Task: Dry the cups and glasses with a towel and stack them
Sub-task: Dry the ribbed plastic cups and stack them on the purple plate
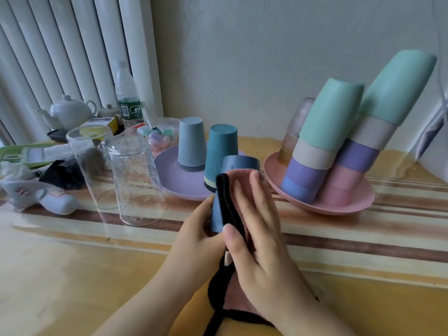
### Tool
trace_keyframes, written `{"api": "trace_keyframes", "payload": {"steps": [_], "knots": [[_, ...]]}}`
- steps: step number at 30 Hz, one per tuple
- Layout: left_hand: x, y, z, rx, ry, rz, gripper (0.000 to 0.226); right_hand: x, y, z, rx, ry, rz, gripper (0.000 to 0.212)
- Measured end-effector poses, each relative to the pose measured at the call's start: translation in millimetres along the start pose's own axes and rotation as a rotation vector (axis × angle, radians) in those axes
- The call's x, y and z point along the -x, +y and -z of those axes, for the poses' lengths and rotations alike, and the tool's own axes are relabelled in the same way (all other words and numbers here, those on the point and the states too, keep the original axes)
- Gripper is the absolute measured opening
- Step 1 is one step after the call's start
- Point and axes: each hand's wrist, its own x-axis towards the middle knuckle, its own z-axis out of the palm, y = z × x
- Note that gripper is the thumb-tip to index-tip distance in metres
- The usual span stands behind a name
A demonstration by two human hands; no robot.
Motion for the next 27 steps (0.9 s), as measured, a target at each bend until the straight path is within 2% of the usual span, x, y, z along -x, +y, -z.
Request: {"api": "trace_keyframes", "payload": {"steps": [5,8,10,12,14,18,19,22,23,27], "knots": [[2,8,-3,-0.063,-0.147,-0.077,0.042,-4,4,3,-0.032,0.077,-0.061,0.052],[6,9,-3,-0.008,-0.195,-0.064,0.043,-12,6,12,-0.117,0.108,-0.076,0.050],[9,12,-7,0.047,-0.231,-0.051,0.040,-16,5,22,-0.285,0.150,-0.161,0.044],[10,13,-10,0.077,-0.245,-0.064,0.040,-18,8,33,-0.567,0.205,-0.338,0.041],[11,13,-10,0.088,-0.228,-0.095,0.043,-15,15,33,-0.787,0.141,-0.474,0.053],[8,14,-3,0.145,-0.098,-0.091,0.044,-6,14,17,-0.661,-0.047,-0.517,0.076],[5,14,0,0.169,-0.055,-0.085,0.043,-4,15,13,-0.609,-0.076,-0.532,0.075],[-3,10,11,0.225,0.042,-0.056,0.047,-2,11,6,-0.525,-0.123,-0.458,0.049],[-5,7,13,0.241,0.057,-0.039,0.048,-1,10,5,-0.540,-0.131,-0.438,0.047],[-3,4,10,0.266,-0.010,-0.007,0.057,-3,8,8,-0.635,-0.089,-0.397,0.068]]}}
